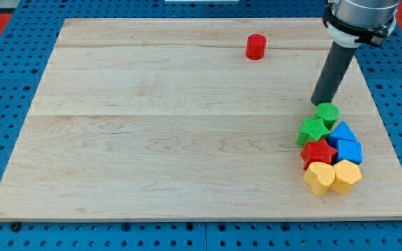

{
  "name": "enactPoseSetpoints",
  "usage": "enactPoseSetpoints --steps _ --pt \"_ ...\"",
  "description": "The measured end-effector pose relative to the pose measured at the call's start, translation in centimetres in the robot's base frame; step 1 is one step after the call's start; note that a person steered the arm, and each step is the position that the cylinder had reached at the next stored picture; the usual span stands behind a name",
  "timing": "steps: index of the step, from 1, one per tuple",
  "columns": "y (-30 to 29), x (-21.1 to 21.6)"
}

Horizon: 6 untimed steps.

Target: Point at the red circle

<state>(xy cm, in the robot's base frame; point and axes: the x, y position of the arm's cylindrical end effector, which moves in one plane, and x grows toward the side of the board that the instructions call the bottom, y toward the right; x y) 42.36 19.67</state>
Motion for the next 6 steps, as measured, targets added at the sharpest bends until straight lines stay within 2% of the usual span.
enactPoseSetpoints --steps 3,5,6 --pt "0.0 0.7" --pt "-0.1 -11.8" --pt "-3.5 -16.6"
